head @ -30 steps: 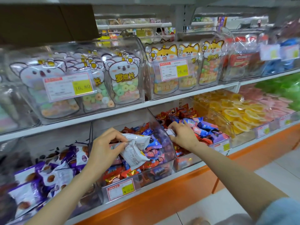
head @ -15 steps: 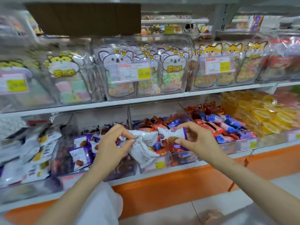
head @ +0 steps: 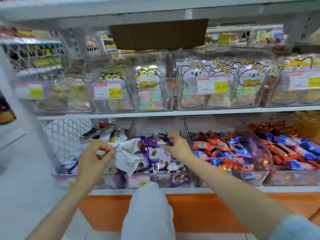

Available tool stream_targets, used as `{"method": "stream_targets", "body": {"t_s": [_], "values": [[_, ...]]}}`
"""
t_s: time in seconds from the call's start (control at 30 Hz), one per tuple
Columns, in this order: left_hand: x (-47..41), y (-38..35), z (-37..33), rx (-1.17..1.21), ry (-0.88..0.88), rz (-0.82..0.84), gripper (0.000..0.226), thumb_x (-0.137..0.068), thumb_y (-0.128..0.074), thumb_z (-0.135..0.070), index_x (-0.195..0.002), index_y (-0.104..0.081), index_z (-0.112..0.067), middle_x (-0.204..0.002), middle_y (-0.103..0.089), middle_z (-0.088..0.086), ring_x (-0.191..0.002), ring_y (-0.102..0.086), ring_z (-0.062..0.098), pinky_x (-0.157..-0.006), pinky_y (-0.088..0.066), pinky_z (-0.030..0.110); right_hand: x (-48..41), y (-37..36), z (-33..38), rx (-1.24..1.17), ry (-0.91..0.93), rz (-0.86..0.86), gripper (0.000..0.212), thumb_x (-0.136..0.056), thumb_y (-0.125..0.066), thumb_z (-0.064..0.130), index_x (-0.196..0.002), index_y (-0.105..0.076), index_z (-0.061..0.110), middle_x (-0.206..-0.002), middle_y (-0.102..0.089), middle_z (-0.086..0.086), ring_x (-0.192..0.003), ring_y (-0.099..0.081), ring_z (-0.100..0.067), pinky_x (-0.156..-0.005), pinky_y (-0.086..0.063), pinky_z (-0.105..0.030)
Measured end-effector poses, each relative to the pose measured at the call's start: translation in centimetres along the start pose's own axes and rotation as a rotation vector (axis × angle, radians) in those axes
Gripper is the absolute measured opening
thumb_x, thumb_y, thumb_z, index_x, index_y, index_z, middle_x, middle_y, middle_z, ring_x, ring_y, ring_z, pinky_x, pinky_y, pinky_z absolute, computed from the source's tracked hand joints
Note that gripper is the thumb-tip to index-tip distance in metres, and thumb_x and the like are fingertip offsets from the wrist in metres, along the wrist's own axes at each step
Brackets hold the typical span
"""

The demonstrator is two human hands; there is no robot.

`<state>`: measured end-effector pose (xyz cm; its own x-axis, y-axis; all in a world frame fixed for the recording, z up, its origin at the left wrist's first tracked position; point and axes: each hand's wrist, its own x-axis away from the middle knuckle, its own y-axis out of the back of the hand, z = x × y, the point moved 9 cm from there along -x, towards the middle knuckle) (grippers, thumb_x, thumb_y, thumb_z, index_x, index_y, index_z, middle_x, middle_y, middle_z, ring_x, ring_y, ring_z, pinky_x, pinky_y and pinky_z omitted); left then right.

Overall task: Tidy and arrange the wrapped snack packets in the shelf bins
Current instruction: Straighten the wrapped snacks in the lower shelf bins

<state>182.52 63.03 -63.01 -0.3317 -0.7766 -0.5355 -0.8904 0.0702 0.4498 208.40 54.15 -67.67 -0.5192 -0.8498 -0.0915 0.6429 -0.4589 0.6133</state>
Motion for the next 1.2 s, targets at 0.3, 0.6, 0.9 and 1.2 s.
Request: {"method": "stream_targets", "body": {"t_s": [0.3,0.6,0.9,1.2], "values": [[-2.0,6.2,6.1,0.043,0.234,-0.433,0.007,-0.086,-0.064,-0.012,-0.084,-0.061,-0.006,-0.088,-0.061,0.003,-0.085,-0.053,0.014,-0.076,-0.039,0.024,4.5,-1.8,1.2,0.126,0.166,0.104,0.021,-0.092,-0.054,0.008,-0.109,-0.063,0.018,-0.091,-0.054,0.012,-0.059,-0.042,0.003,-0.054,-0.038,-0.007],[-2.8,0.6,9.7,-0.660,-0.195,0.110,0.027,-0.068,-0.072,0.004,-0.065,-0.056,-0.018,-0.073,-0.054,-0.001,-0.072,-0.055,0.026,-0.059,-0.036,0.031,5.5,-3.0,2.9,0.091,0.236,0.178,0.022,-0.092,-0.056,0.008,-0.092,-0.063,0.028,-0.099,-0.058,0.013,-0.078,-0.061,-0.025,-0.063,-0.047,-0.013],[-1.9,0.3,11.5,-0.439,-0.018,0.262,0.051,-0.074,-0.077,-0.028,-0.112,-0.054,-0.003,-0.109,-0.052,0.010,-0.105,-0.048,0.024,-0.086,-0.039,0.032,5.2,-4.1,3.1,0.049,0.193,0.189,0.017,-0.092,-0.055,0.007,-0.092,-0.065,0.021,-0.096,-0.062,0.007,-0.064,-0.051,-0.007,-0.055,-0.041,-0.005],[-0.9,-2.5,5.4,-0.381,-0.154,0.151,0.027,-0.084,-0.067,-0.017,-0.106,-0.058,-0.005,-0.111,-0.053,0.010,-0.108,-0.043,0.025,-0.086,-0.027,0.024,5.2,-1.6,2.1,0.027,0.190,0.126,0.016,-0.092,-0.055,0.006,-0.095,-0.068,0.016,-0.076,-0.053,0.022,-0.057,-0.052,0.002,-0.053,-0.040,-0.006]]}}
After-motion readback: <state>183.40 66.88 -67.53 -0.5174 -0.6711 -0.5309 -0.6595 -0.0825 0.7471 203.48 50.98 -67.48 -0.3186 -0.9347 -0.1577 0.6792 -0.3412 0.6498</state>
